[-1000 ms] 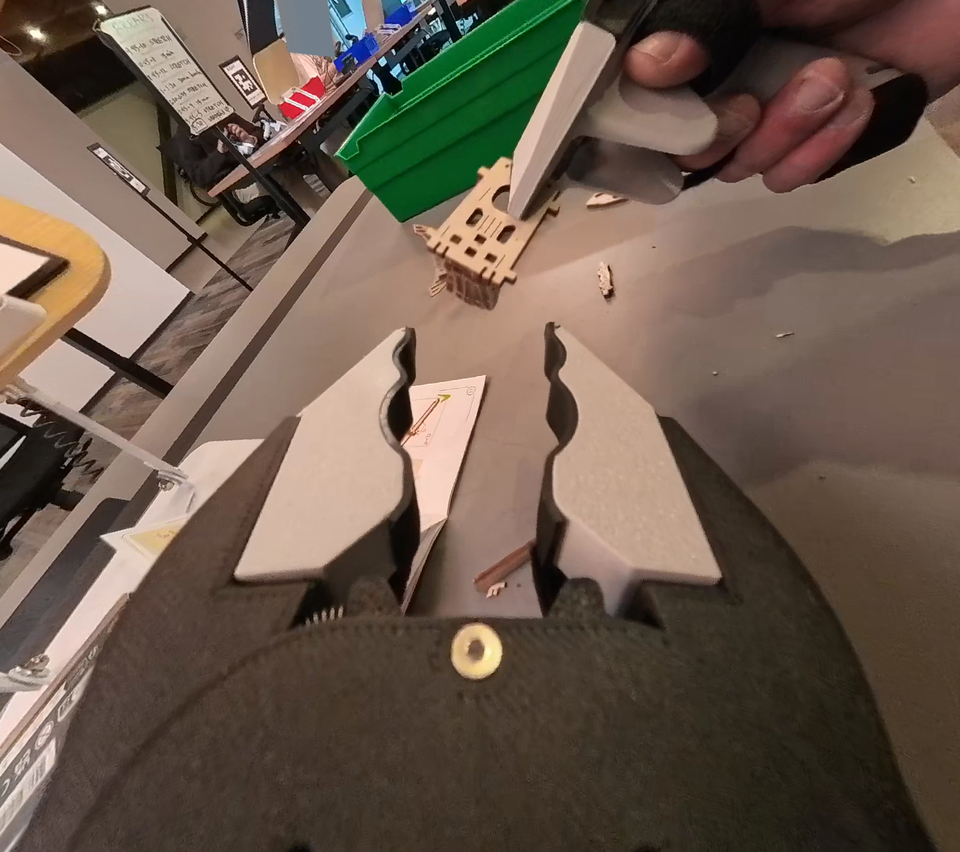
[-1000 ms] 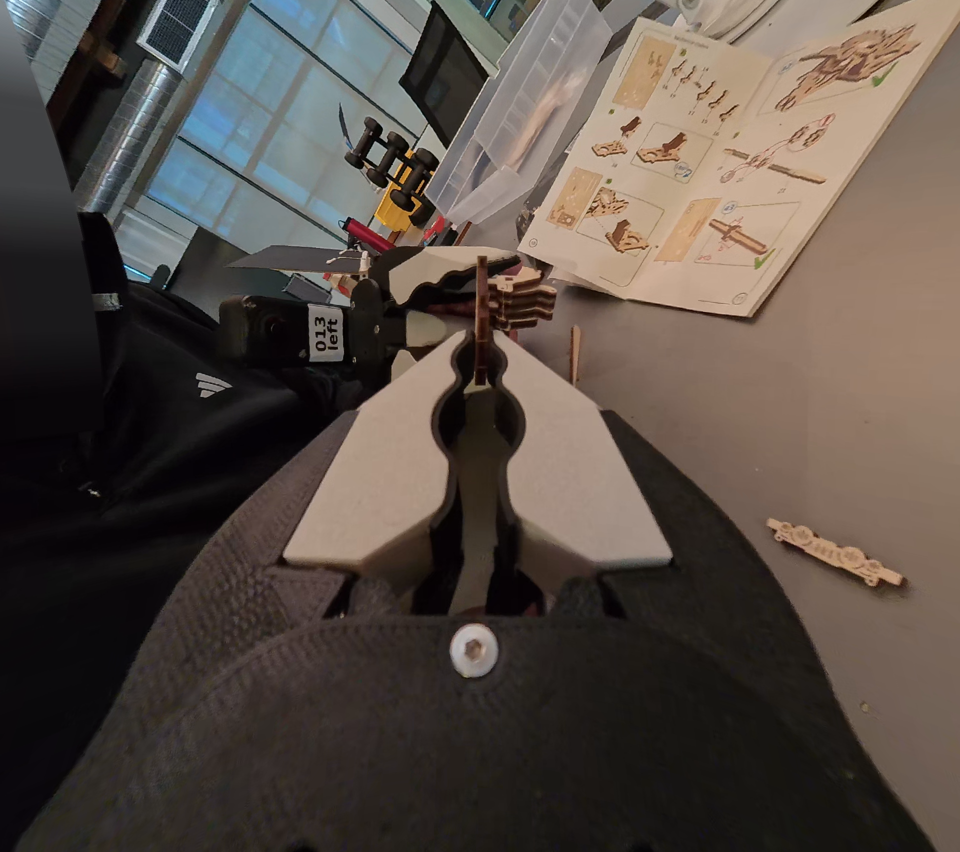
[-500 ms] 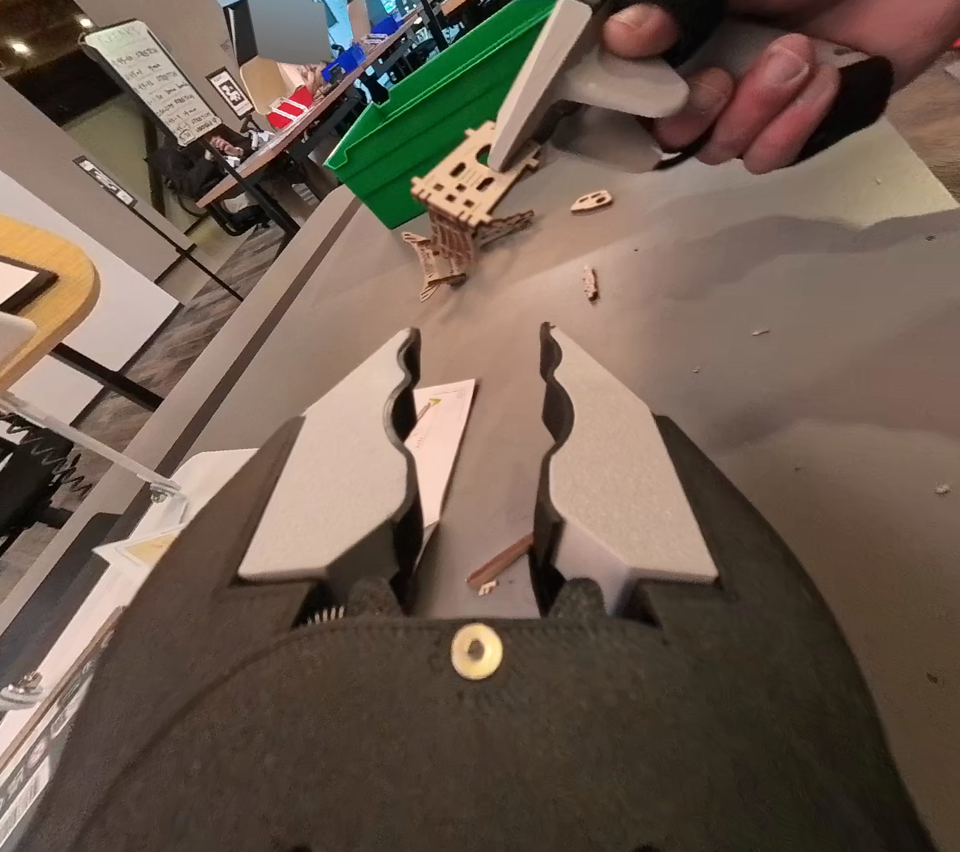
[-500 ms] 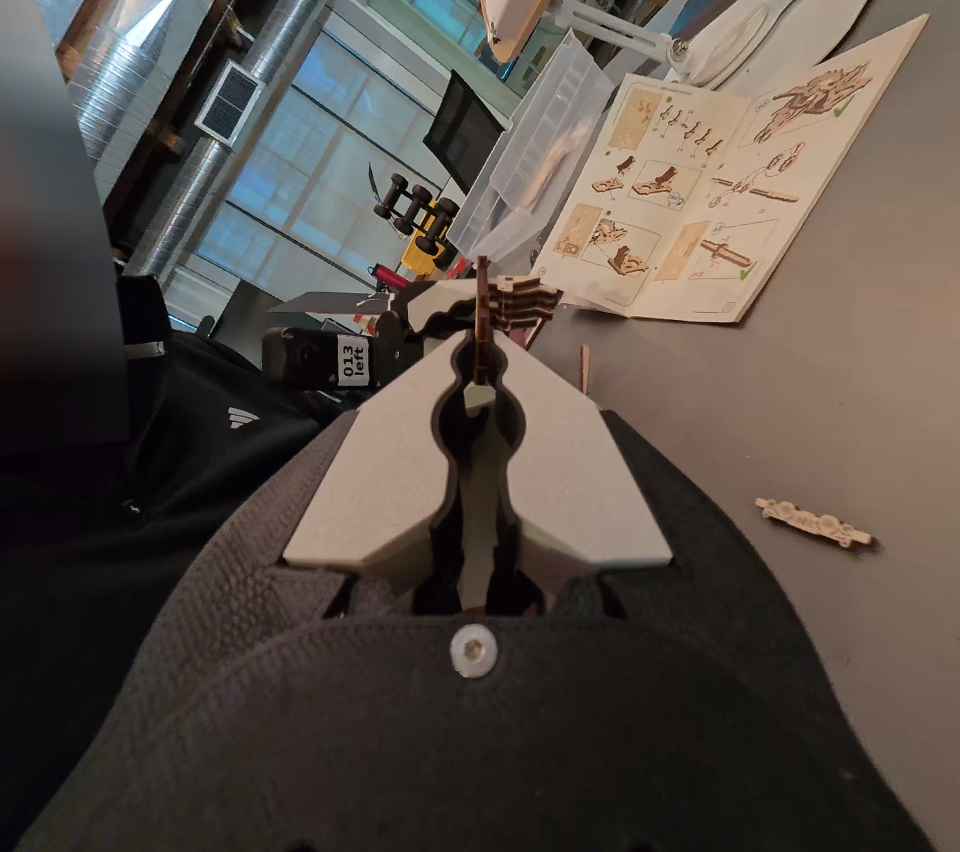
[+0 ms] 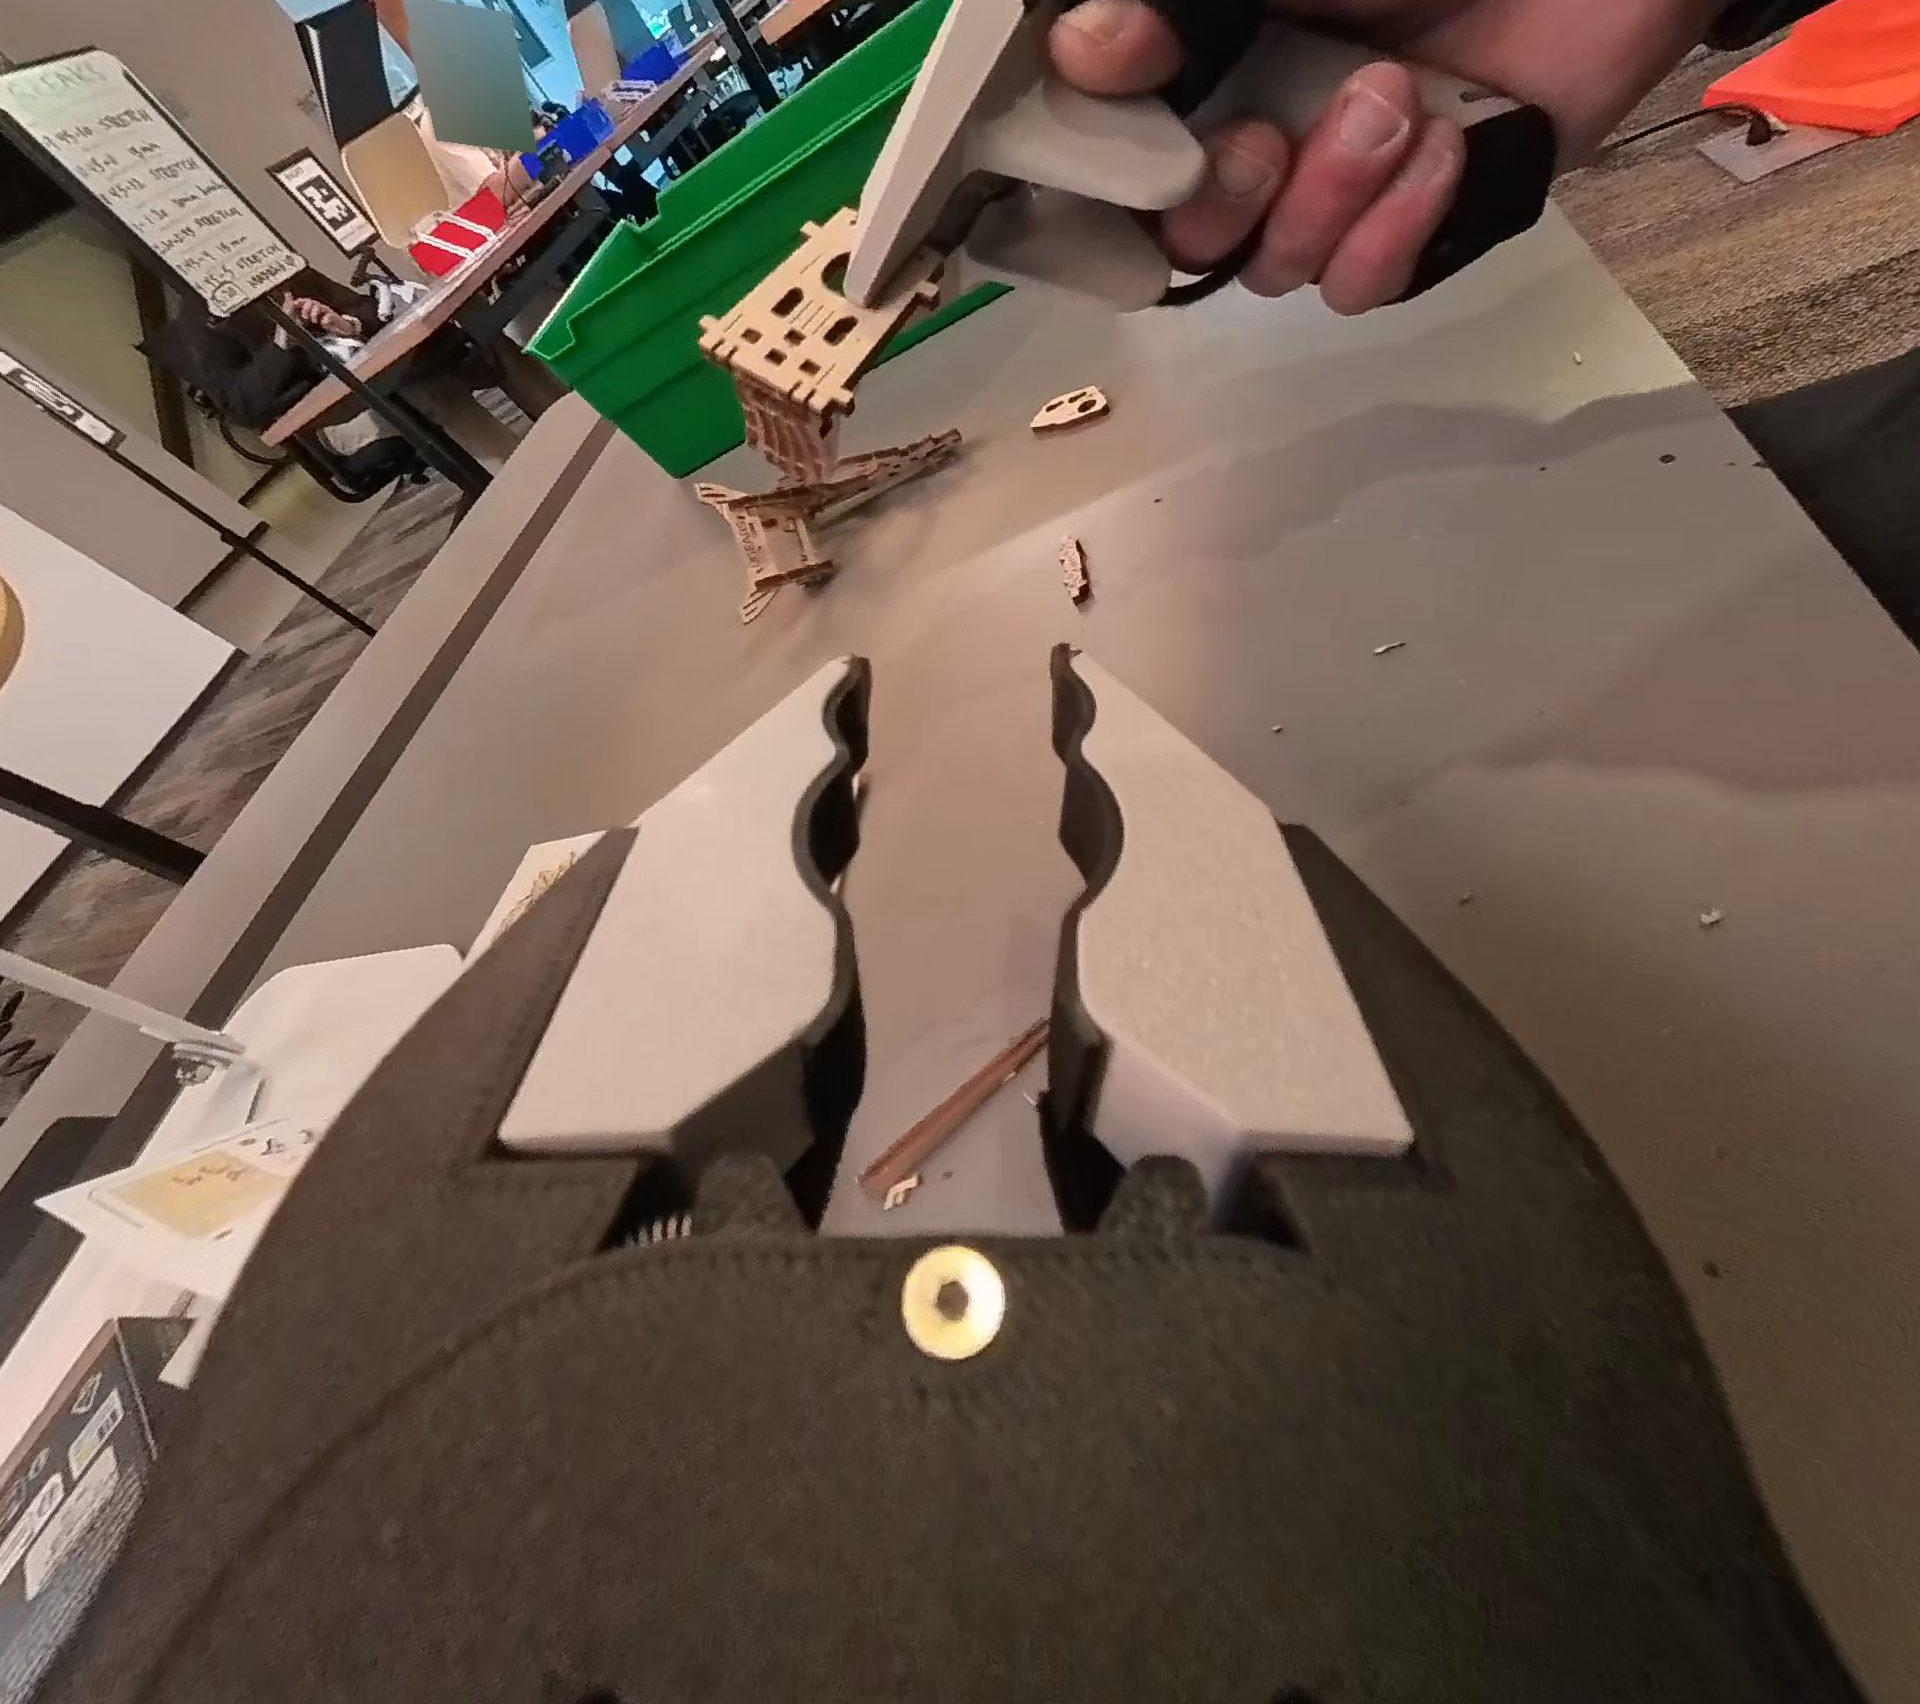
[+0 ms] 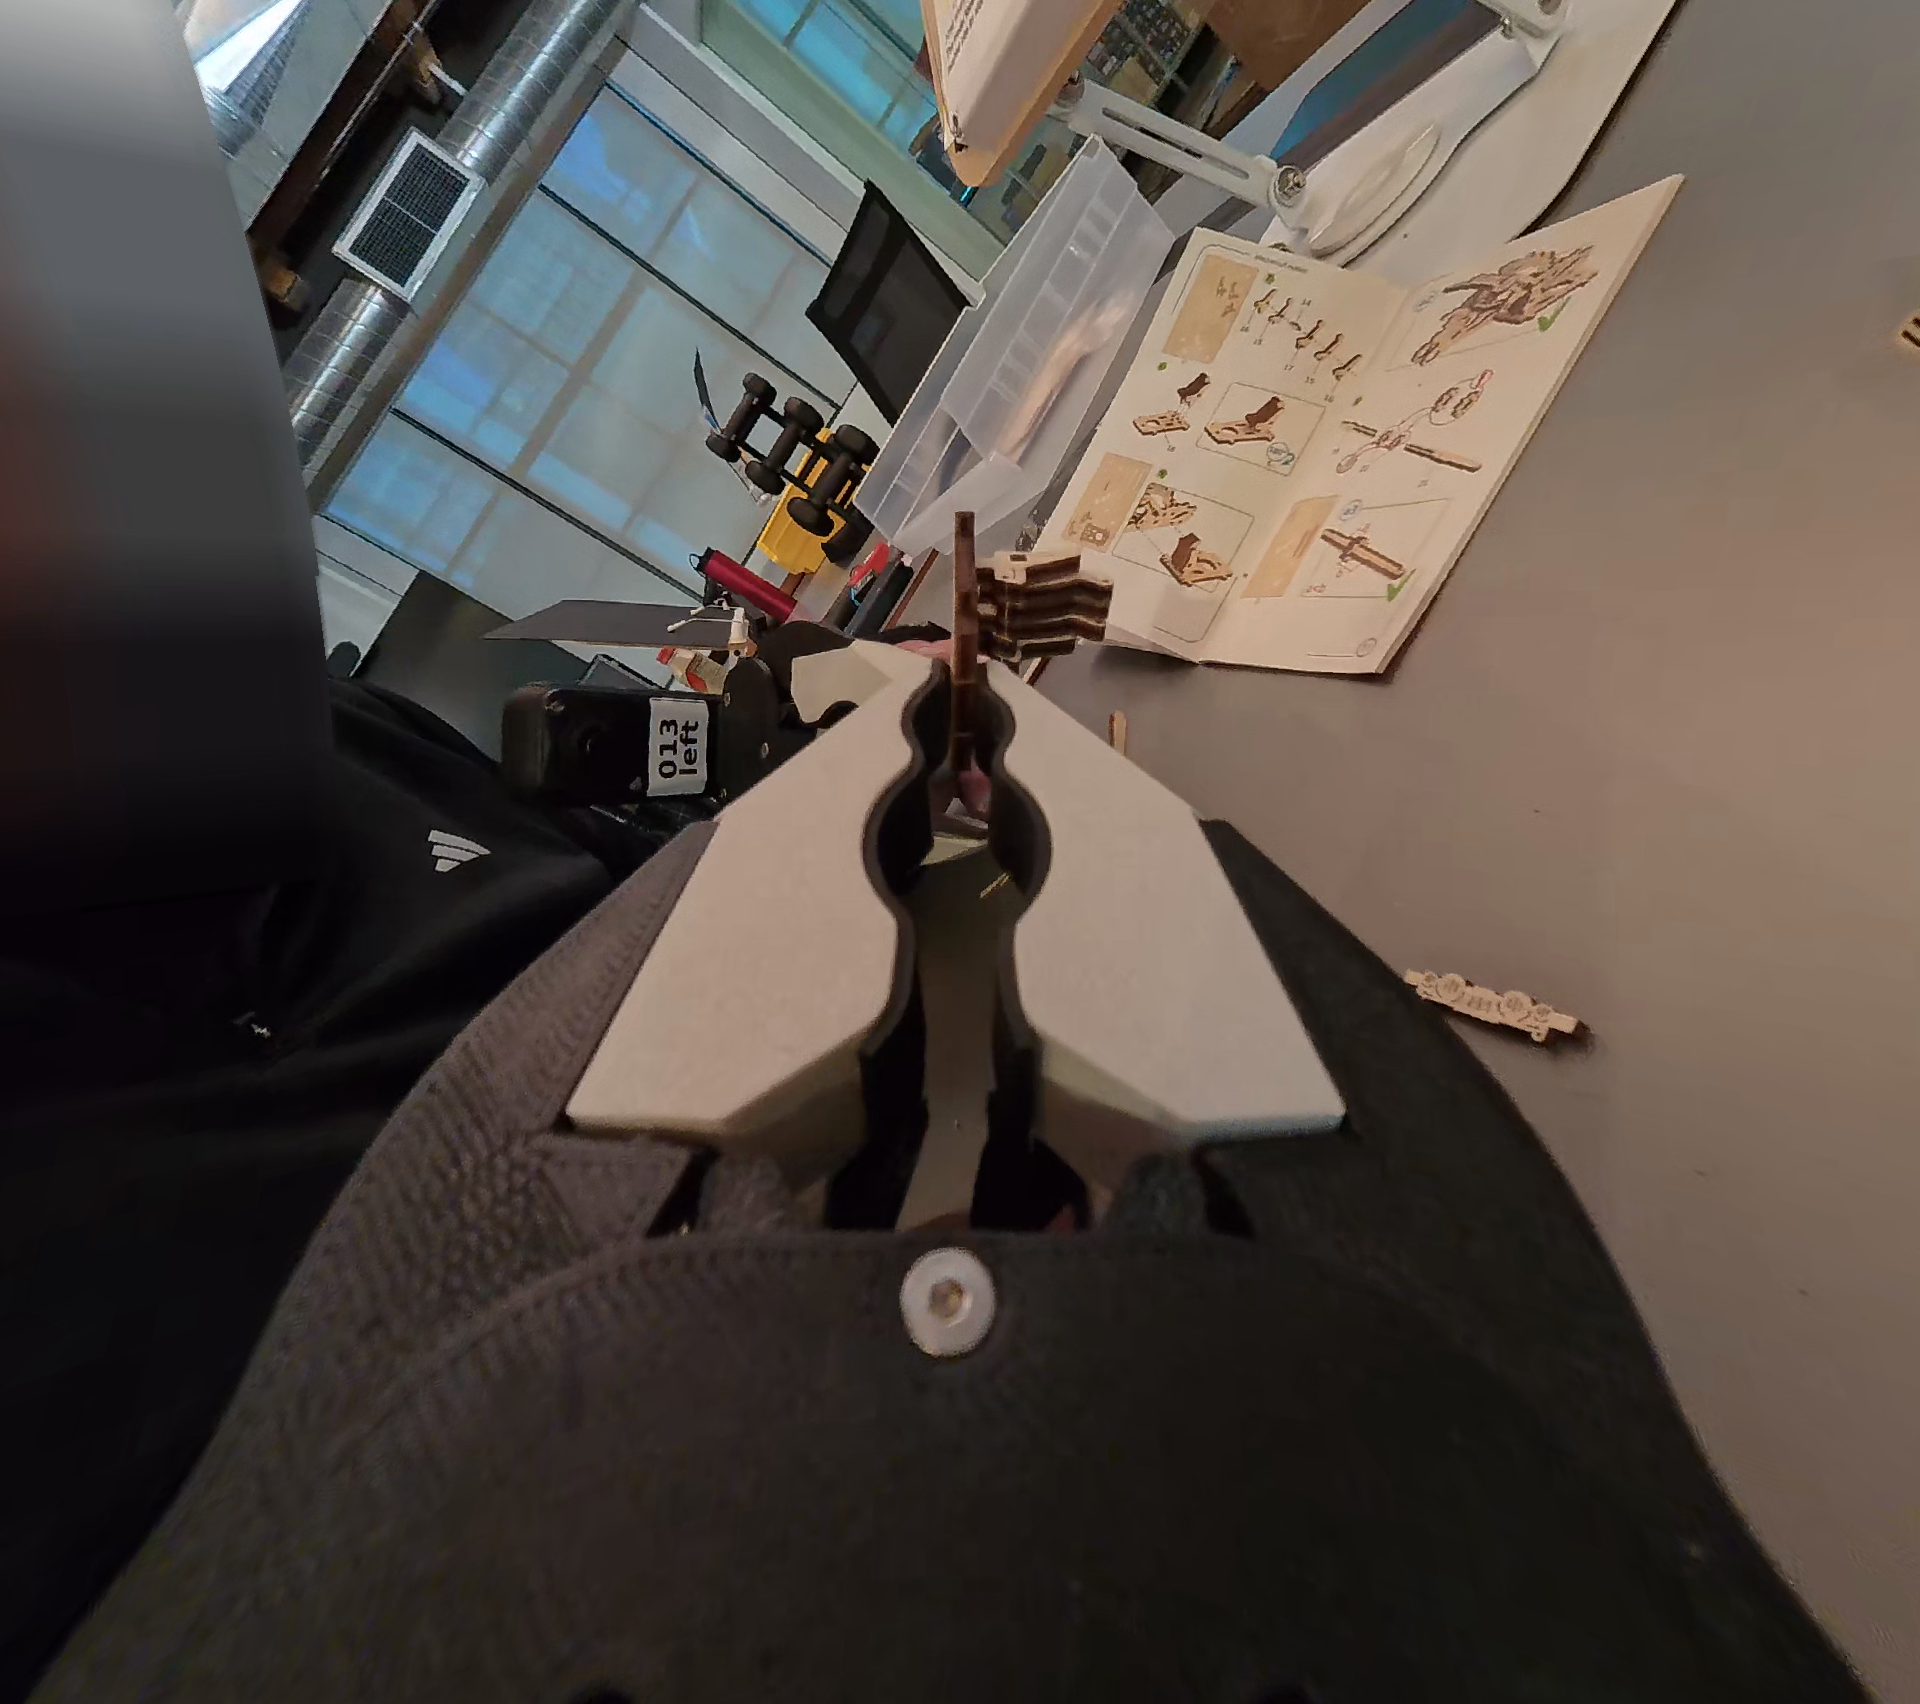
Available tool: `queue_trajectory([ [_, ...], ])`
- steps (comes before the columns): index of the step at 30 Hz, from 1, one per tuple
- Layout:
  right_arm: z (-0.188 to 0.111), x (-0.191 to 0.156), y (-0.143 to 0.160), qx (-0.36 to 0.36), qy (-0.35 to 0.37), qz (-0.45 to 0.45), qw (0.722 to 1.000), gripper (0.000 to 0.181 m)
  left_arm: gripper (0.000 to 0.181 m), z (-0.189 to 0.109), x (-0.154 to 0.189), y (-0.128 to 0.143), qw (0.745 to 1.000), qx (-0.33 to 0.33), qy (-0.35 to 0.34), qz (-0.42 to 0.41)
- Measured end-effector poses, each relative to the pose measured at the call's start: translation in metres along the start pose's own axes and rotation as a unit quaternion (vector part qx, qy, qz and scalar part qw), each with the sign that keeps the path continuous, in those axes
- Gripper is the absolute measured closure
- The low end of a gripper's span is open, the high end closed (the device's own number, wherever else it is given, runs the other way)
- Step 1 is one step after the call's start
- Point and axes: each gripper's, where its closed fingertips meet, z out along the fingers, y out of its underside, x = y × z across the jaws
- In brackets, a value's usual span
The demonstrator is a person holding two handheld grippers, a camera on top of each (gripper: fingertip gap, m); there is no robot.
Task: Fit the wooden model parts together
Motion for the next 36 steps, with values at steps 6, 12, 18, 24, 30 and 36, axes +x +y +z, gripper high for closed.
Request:
queue_trajectory([
  [6, -0.002, 0.001, 0.001, 0.000, 0.000, 0.002, 1.000, 0.181, 0.149, 0.001, 0.001, 0.001, 1.000, 0.000, 0.006, -0.010],
  [12, -0.002, -0.004, 0.005, -0.014, 0.006, -0.036, 0.999, 0.181, 0.149, 0.000, 0.000, 0.001, 1.000, 0.002, 0.005, -0.015],
  [18, 0.002, -0.012, 0.011, -0.026, -0.010, -0.039, 0.999, 0.181, 0.148, 0.000, -0.003, 0.000, 1.000, 0.006, 0.002, -0.021],
  [24, 0.007, -0.017, 0.016, -0.038, -0.025, -0.033, 0.998, 0.181, 0.148, 0.000, -0.003, 0.000, 1.000, 0.007, 0.002, -0.022],
  [30, 0.007, -0.012, 0.021, -0.074, 0.040, -0.134, 0.987, 0.180, 0.148, 0.000, -0.004, 0.000, 1.000, 0.007, 0.000, -0.025],
  [36, 0.016, -0.038, 0.025, -0.098, 0.051, -0.349, 0.931, 0.180, 0.142, -0.003, -0.015, -0.019, 0.989, 0.064, 0.024, -0.130],
])
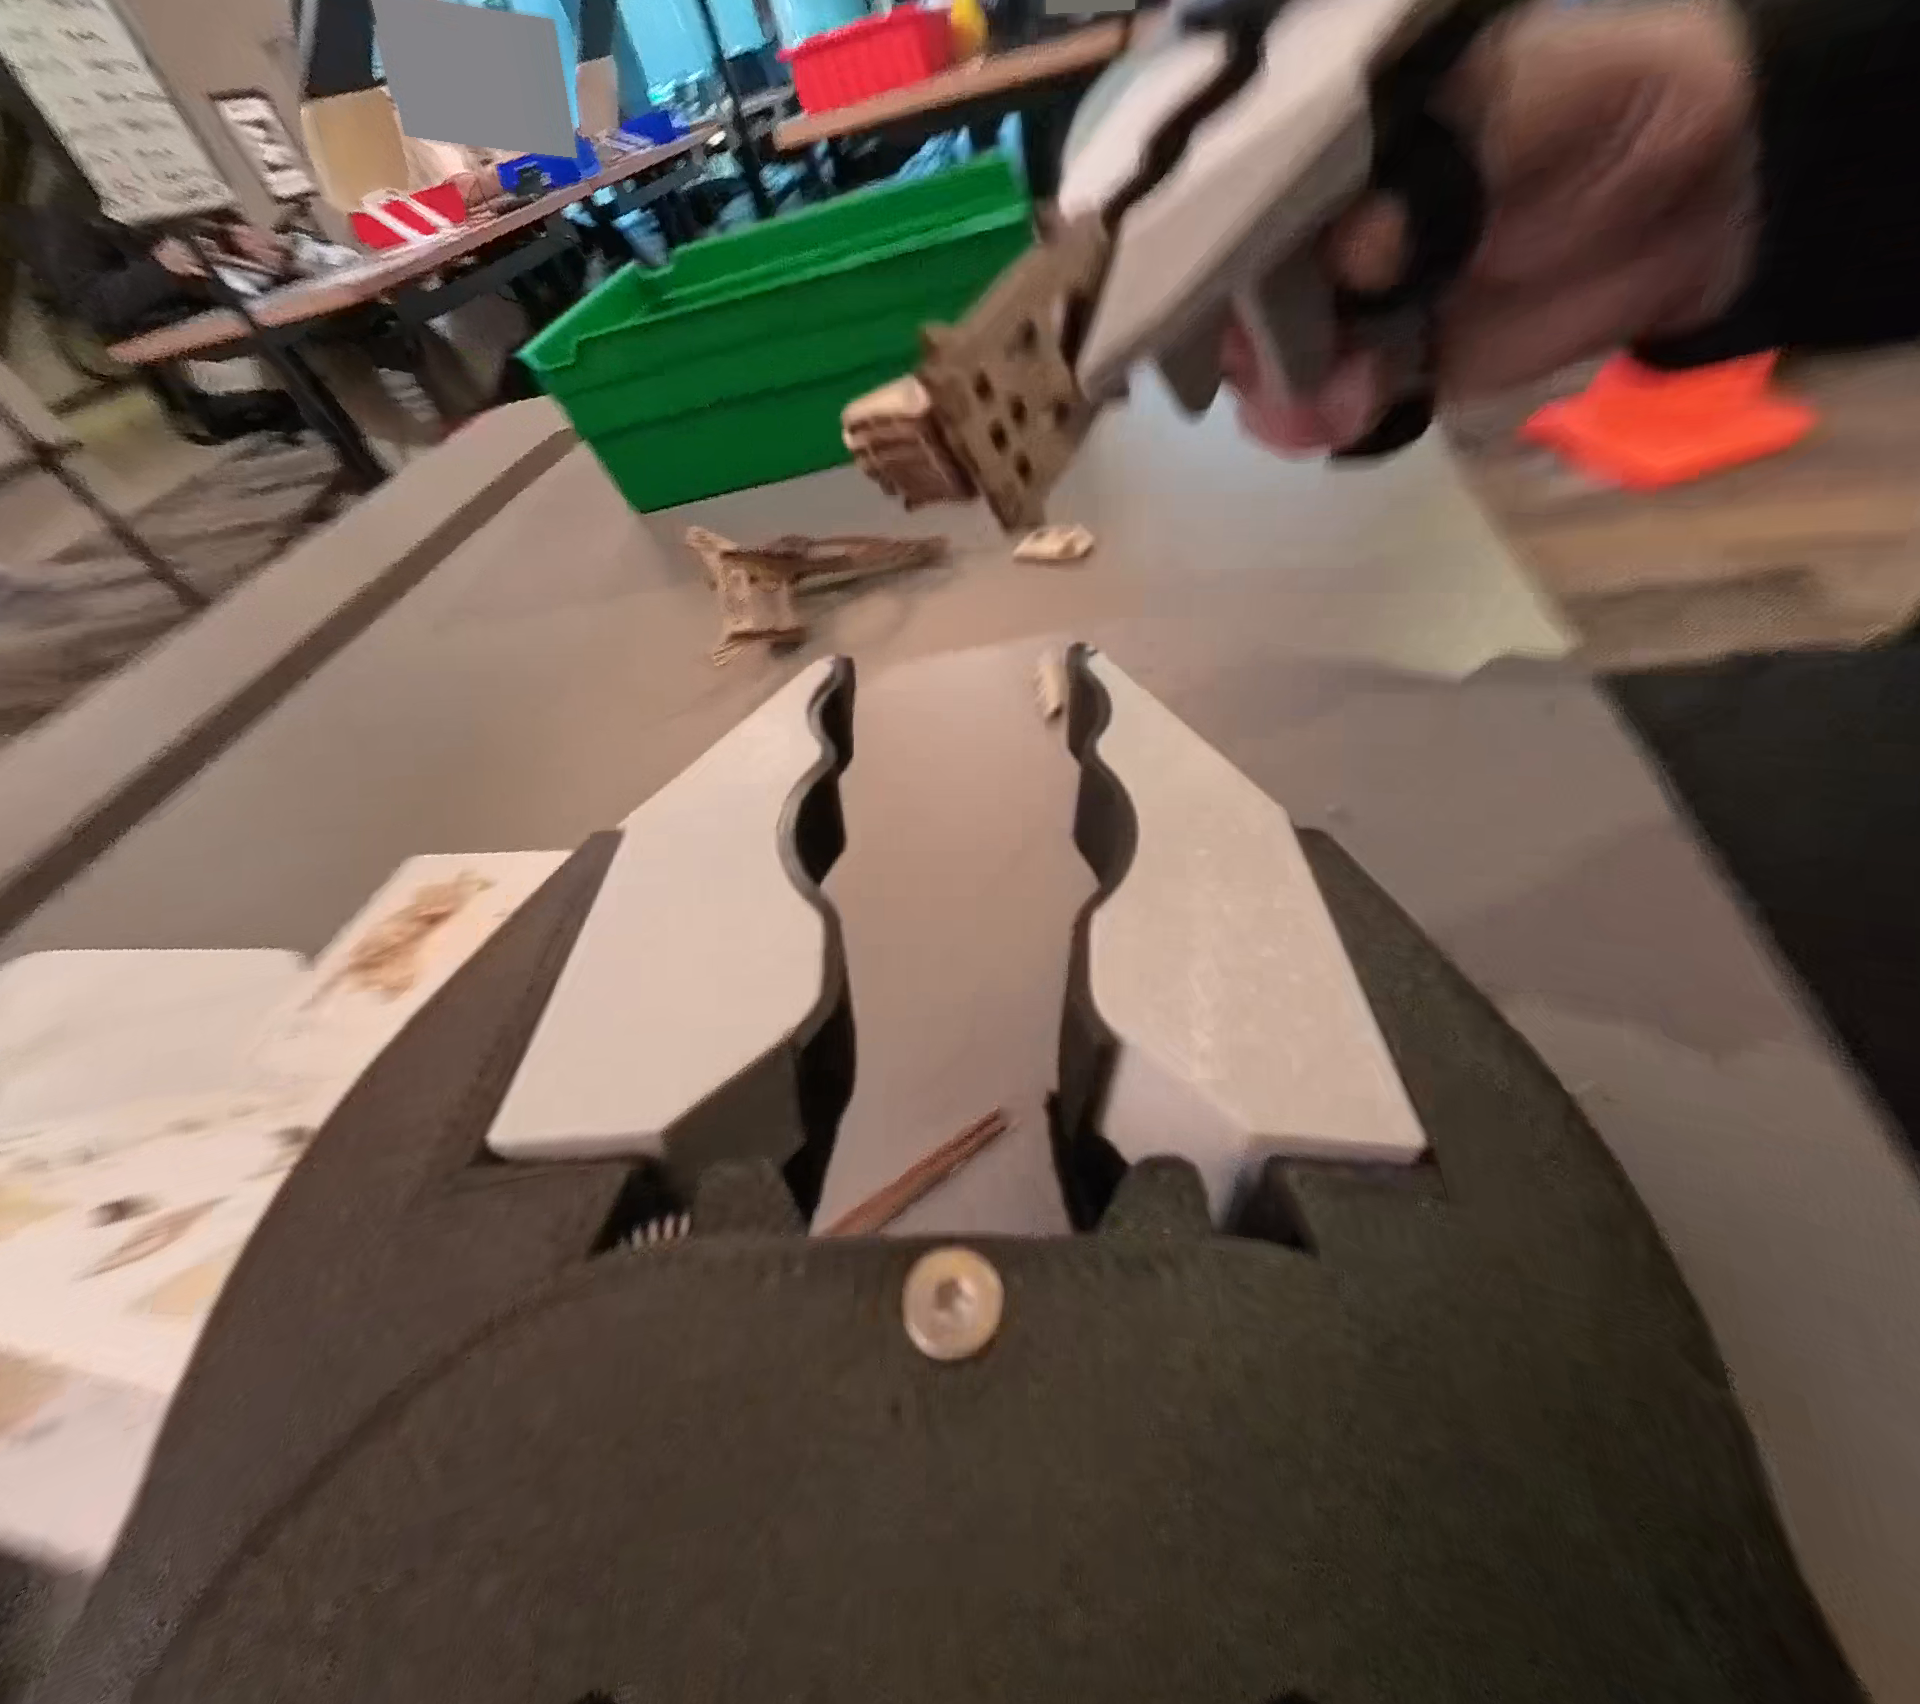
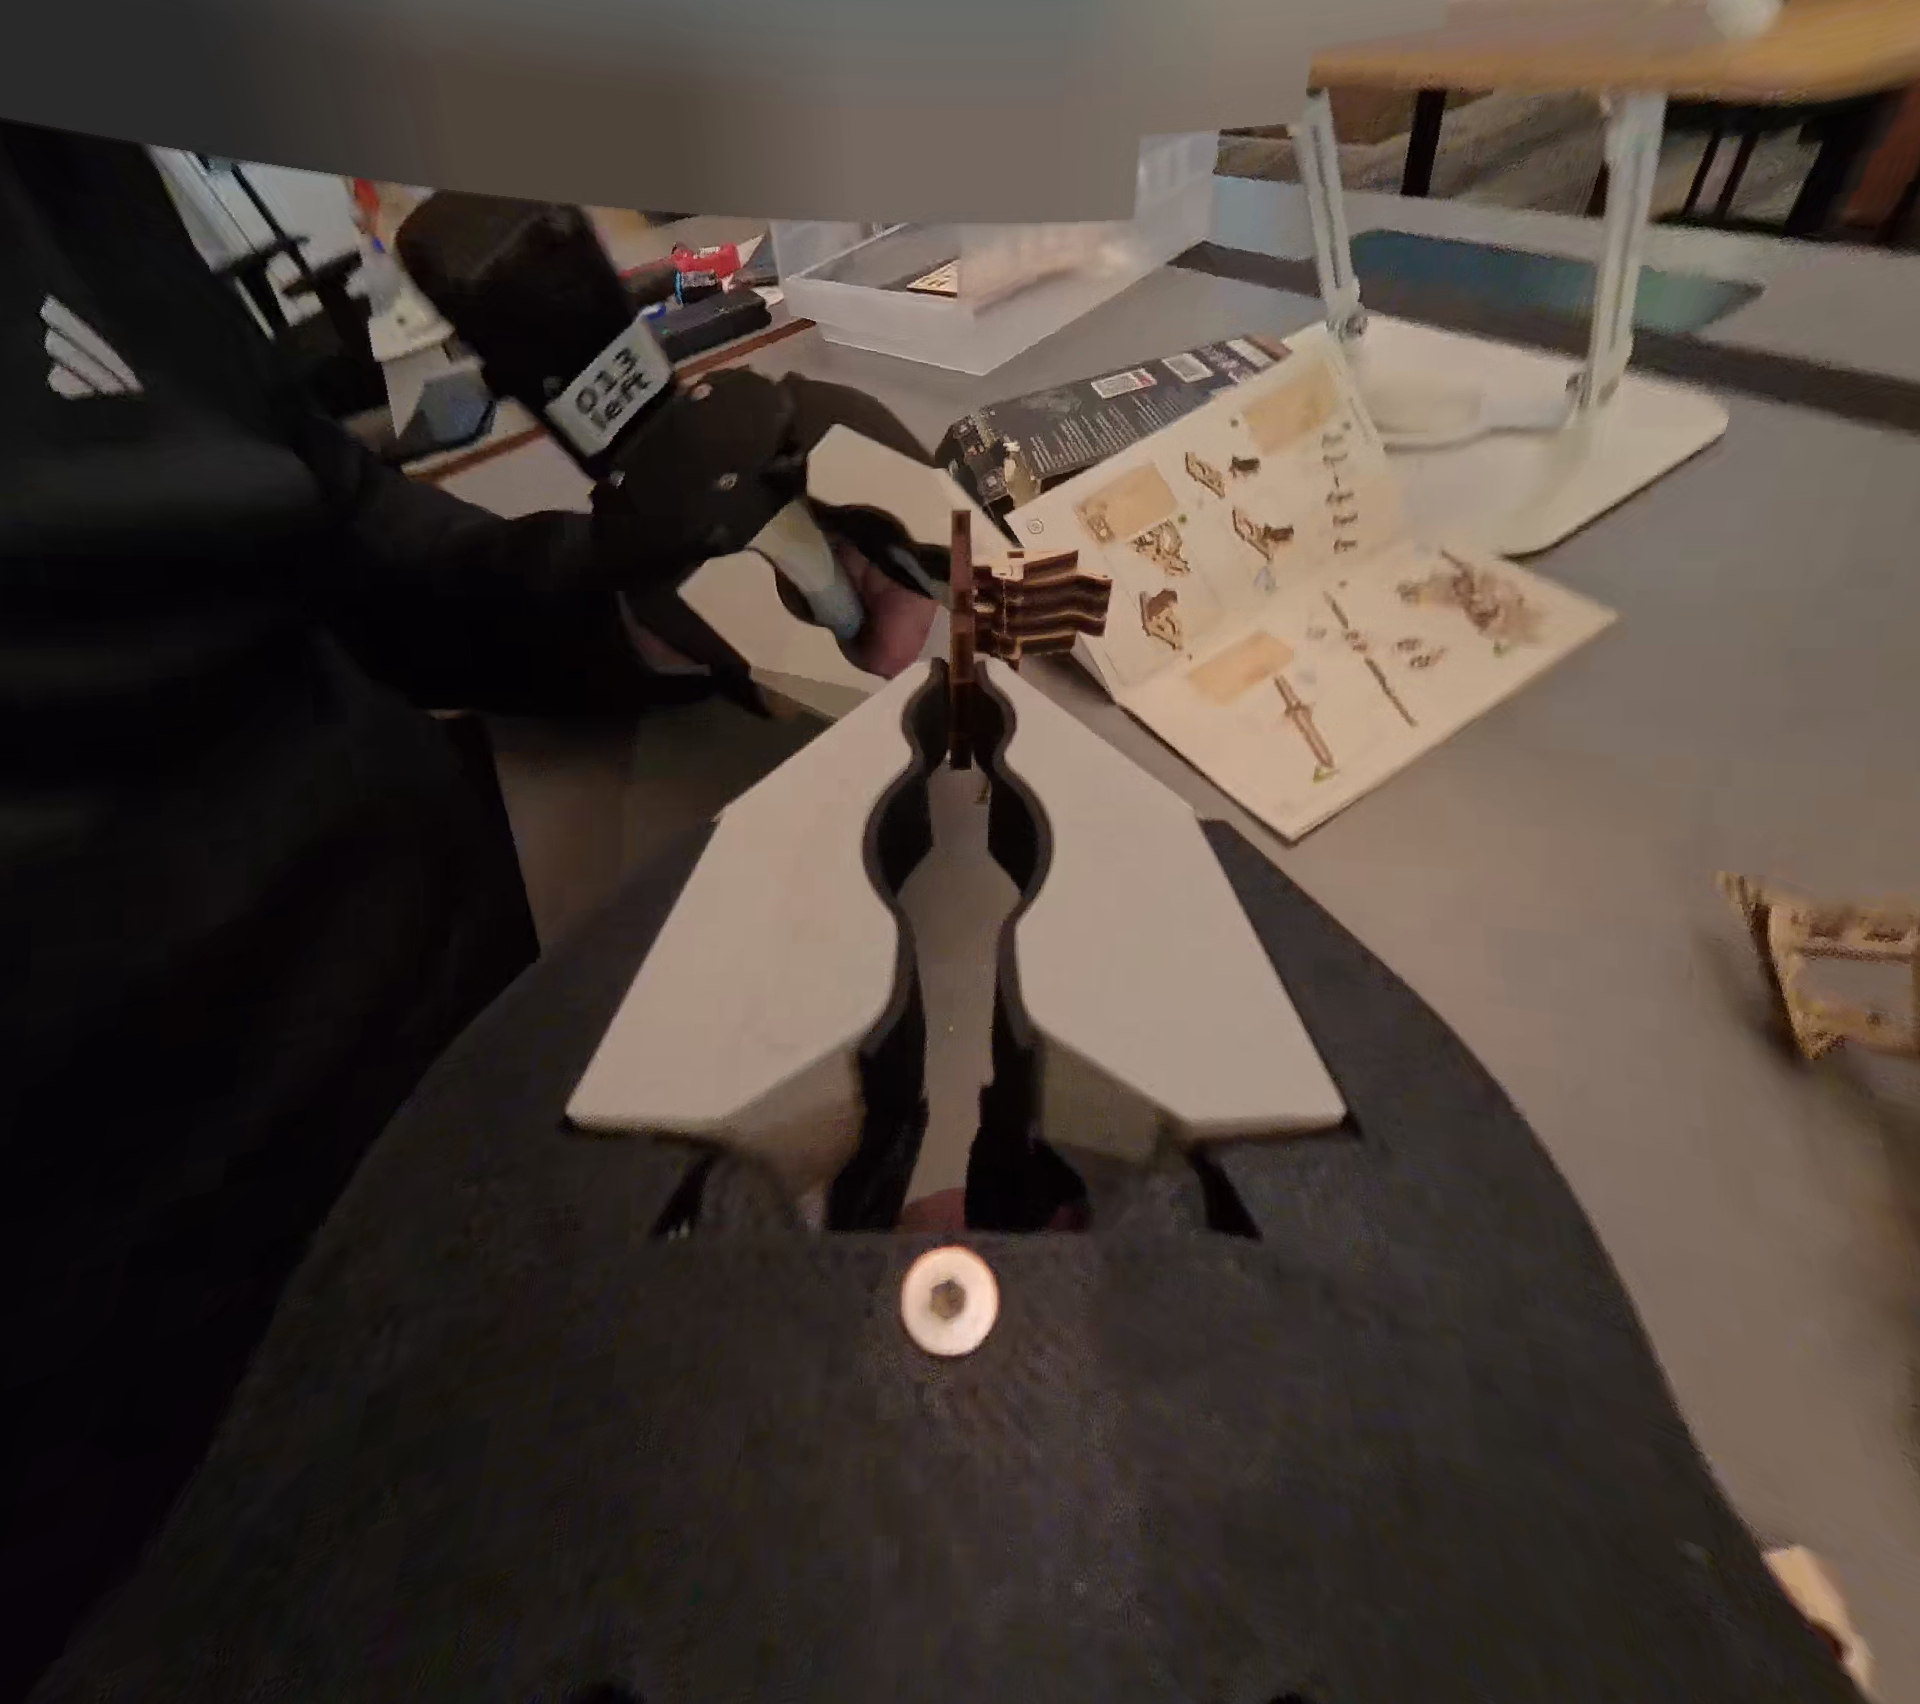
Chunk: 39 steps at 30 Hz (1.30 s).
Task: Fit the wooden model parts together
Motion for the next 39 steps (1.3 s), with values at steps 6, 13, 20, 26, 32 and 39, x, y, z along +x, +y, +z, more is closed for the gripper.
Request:
queue_trajectory([
  [6, 0.006, -0.018, -0.003, -0.027, 0.011, -0.132, 0.991, 0.181, 0.120, -0.003, 0.010, -0.032, 0.923, 0.087, 0.176, -0.331],
  [13, 0.012, -0.032, -0.001, -0.071, 0.021, -0.223, 0.972, 0.180, 0.120, -0.010, 0.037, -0.047, 0.831, 0.107, 0.319, -0.443],
  [20, 0.019, -0.035, 0.008, -0.119, 0.043, -0.291, 0.948, 0.180, 0.149, -0.012, 0.031, -0.053, 0.777, 0.147, 0.336, -0.512],
  [26, 0.023, -0.034, 0.010, -0.132, 0.059, -0.316, 0.938, 0.179, 0.152, -0.012, 0.028, -0.049, 0.790, 0.147, 0.319, -0.502],
  [32, 0.026, -0.025, 0.011, -0.128, 0.075, -0.280, 0.948, 0.153, 0.153, -0.009, 0.018, -0.044, 0.838, 0.148, 0.256, -0.459],
  [39, 0.018, -0.011, 0.014, -0.143, 0.095, -0.231, 0.958, 0.145, 0.153, -0.002, 0.010, -0.031, 0.912, 0.108, 0.154, -0.365],
])
